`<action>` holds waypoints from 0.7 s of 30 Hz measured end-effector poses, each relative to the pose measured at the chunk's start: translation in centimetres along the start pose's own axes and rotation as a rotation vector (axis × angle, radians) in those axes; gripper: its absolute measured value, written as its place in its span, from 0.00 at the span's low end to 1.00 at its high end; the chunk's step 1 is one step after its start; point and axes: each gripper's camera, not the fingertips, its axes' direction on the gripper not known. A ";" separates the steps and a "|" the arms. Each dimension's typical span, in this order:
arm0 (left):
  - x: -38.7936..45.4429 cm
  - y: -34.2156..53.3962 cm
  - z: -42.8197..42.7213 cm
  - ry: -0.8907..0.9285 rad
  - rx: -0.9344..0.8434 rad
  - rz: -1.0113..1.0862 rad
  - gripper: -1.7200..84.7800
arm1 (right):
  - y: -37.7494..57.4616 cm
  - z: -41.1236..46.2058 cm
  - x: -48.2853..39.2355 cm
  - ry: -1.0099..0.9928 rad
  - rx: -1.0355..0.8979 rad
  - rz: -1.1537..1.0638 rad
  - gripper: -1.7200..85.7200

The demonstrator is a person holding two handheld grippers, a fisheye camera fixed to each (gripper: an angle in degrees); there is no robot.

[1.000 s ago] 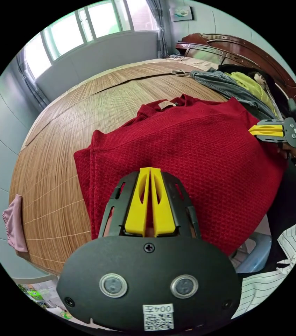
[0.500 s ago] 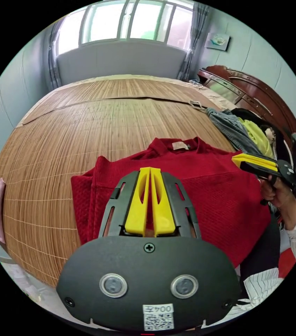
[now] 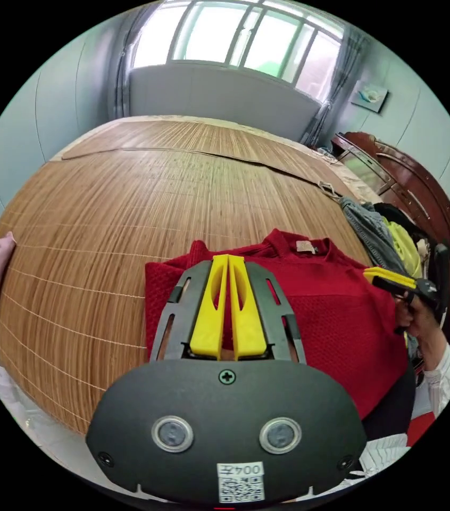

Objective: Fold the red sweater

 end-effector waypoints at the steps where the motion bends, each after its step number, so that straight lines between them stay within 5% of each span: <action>1: -0.8 0.1 0.4 0.018 -0.013 -0.034 0.02 | 0.6 0.4 2.2 0.015 -0.027 0.053 0.09; 11: -4.1 0.5 -0.8 0.124 0.051 -0.227 0.02 | 3.7 0.6 12.4 -0.121 -0.020 0.256 0.06; 18: 0.5 6.9 -6.0 0.275 0.073 -0.068 0.02 | 10.8 -3.9 12.0 -0.276 0.042 0.211 0.07; 21: 1.1 9.8 -4.4 0.186 0.018 -0.046 0.02 | 13.3 -1.3 12.2 -0.273 -0.049 0.195 0.06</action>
